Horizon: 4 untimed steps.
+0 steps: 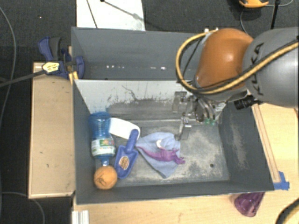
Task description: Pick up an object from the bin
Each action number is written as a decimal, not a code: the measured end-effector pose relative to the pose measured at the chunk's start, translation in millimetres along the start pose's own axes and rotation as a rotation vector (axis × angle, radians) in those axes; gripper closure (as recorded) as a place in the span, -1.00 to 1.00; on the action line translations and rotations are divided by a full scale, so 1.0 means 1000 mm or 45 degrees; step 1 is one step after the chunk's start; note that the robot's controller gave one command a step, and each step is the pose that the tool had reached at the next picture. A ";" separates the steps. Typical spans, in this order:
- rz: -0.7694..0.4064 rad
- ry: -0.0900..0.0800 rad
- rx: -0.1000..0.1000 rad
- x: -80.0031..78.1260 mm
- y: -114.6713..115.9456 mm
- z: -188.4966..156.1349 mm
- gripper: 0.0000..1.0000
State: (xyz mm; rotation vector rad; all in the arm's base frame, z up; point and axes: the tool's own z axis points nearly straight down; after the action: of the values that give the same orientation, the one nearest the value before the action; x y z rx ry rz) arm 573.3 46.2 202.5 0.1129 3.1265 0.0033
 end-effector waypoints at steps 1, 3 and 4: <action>0.054 -0.010 -0.002 0.028 0.017 0.047 -1.00; 0.178 -0.013 -0.003 0.029 0.030 0.088 -1.00; 0.299 0.007 0.001 0.059 -0.006 0.118 1.00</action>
Offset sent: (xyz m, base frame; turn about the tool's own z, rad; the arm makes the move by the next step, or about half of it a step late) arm -0.0219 0.0212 -0.0695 0.0084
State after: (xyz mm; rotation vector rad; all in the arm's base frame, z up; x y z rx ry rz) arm 515.1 44.3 83.8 0.4797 3.0971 0.0050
